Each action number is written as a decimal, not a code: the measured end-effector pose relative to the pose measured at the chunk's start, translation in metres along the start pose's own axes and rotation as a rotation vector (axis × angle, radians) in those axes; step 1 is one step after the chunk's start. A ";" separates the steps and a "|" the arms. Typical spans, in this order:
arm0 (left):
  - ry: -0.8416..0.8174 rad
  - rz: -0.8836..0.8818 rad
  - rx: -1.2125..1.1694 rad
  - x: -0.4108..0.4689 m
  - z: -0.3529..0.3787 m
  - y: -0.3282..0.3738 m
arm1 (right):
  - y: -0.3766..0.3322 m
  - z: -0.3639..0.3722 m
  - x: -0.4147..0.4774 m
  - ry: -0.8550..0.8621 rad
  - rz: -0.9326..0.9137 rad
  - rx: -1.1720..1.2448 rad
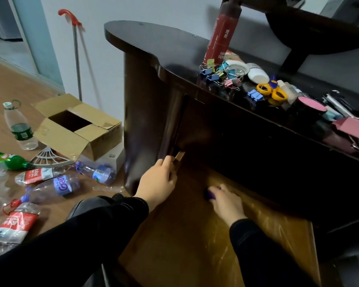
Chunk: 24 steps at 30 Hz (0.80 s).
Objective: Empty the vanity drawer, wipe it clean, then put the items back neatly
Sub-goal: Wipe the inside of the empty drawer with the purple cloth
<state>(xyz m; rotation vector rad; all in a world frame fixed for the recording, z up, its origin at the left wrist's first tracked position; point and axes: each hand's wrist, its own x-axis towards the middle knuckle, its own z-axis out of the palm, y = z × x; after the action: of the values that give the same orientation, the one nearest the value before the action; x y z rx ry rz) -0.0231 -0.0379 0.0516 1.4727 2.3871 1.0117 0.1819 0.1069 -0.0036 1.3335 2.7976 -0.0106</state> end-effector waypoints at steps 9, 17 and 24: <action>-0.006 -0.009 0.002 -0.002 -0.003 0.003 | -0.023 -0.007 -0.003 0.016 0.067 0.033; -0.015 -0.009 0.003 -0.002 -0.003 0.002 | -0.025 -0.002 -0.024 -0.044 -0.110 0.006; -0.017 -0.006 0.018 -0.001 -0.002 0.004 | -0.050 -0.015 0.052 0.046 0.189 -0.081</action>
<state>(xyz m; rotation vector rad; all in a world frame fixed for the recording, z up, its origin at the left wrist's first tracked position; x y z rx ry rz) -0.0208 -0.0384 0.0558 1.4727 2.3935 0.9749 0.1095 0.1162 0.0088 1.5903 2.6634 0.1389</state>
